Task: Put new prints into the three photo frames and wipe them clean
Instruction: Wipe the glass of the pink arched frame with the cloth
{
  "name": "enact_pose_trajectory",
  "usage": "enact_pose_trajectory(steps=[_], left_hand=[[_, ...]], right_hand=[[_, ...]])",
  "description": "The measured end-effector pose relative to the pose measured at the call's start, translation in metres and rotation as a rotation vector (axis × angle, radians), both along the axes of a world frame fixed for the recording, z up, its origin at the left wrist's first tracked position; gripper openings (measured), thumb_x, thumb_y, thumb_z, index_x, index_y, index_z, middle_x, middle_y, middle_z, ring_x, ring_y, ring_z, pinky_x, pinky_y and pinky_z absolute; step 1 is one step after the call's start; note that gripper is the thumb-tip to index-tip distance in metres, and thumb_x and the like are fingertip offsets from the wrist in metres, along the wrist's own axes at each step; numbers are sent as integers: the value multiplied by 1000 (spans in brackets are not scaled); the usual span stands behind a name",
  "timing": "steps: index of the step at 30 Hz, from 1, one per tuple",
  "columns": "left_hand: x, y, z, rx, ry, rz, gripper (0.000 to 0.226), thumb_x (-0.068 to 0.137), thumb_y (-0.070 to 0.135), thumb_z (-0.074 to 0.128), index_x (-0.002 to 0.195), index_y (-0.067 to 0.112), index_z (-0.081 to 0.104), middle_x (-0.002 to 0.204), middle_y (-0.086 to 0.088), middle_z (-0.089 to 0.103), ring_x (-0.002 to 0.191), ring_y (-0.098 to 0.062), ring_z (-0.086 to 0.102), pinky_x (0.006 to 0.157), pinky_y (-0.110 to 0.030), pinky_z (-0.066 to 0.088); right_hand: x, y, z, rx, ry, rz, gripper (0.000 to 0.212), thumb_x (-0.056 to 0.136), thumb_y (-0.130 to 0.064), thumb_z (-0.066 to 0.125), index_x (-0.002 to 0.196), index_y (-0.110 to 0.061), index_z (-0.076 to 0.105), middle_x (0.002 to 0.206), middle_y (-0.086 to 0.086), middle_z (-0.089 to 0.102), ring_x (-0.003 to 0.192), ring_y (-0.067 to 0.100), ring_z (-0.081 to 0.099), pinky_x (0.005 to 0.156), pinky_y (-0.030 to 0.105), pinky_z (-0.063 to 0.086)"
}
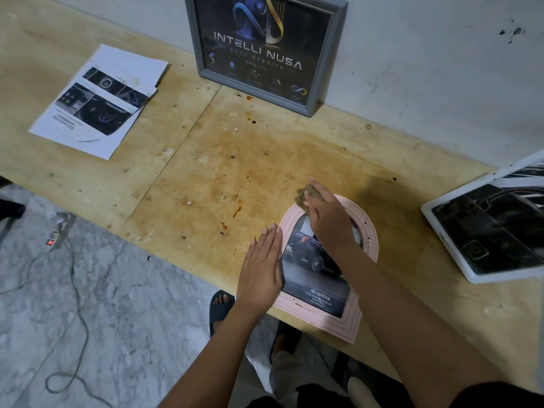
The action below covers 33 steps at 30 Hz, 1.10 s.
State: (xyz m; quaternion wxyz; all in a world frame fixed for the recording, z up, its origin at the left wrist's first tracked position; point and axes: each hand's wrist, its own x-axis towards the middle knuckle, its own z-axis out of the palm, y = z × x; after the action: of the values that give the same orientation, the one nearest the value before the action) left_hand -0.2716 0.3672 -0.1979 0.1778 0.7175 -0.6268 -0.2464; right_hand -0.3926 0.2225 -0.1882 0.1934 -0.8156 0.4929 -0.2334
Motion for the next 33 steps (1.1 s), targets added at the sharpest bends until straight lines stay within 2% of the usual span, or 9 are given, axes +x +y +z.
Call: enact_pose_trajectory(steps=[4,7,12,15,20,23,26,29,33], left_hand=[[0,0,0,0,4,2,52,95,34,9,146,27,4,153,12,3,142,-2,-1,113,-17,-10],[0,0,-1,1,1,-2,54,94,35,8,147,27,4,153,14,2,141,0,-4,113,-16,-12],[0,0,-2,-12,4,8,57,94,35,9,149,22,14,153,12,7,141,-1,-1,114,-17,-9],[-1,0,-1,-22,0,15,55,94,34,11,148,22,13,153,12,8,141,-2,1,113,-17,-9],[-1,-1,-1,-26,-6,21,56,94,35,10,148,21,16,152,12,10,141,-2,3,113,-16,-9],[-1,-2,-3,-28,-13,22,57,95,36,11,148,19,20,153,10,13,141,-2,4,115,-19,-6],[0,-2,-4,-25,-27,10,58,94,36,10,149,18,20,154,8,14,142,-4,5,115,-20,-5],[-1,-3,-4,-24,-42,12,57,95,32,13,148,16,21,154,6,15,142,-5,6,115,-20,-5],[-2,-3,-5,-15,-47,21,53,96,27,21,148,15,22,155,3,19,144,-11,11,116,-25,0]], right_hand=[[-4,-2,8,-7,16,-57,20,84,1,50,88,10,66,109,23,61,87,37,63,75,38,56],[-16,-9,7,19,18,-133,19,84,1,49,88,10,66,106,21,60,88,36,59,78,40,53],[-45,-9,4,68,23,-253,20,88,-2,51,98,8,65,114,15,59,97,30,57,81,26,42],[-57,-3,5,75,-17,-307,21,90,-3,52,105,5,65,115,13,60,102,27,56,85,25,41],[-67,8,5,164,-84,-434,28,92,-12,55,117,-3,63,125,10,60,114,21,55,96,13,31],[-71,12,8,221,-128,-460,30,92,-12,56,121,-4,61,129,9,58,121,19,52,101,12,27],[-75,18,11,247,-158,-493,31,92,-13,56,122,-5,60,130,7,57,122,18,52,102,16,30],[-81,25,12,266,-125,-512,32,94,-15,53,125,-8,58,131,4,56,117,18,54,98,17,34],[-84,33,14,265,-91,-530,31,94,-14,53,123,-6,60,133,5,55,120,19,52,100,16,31]])
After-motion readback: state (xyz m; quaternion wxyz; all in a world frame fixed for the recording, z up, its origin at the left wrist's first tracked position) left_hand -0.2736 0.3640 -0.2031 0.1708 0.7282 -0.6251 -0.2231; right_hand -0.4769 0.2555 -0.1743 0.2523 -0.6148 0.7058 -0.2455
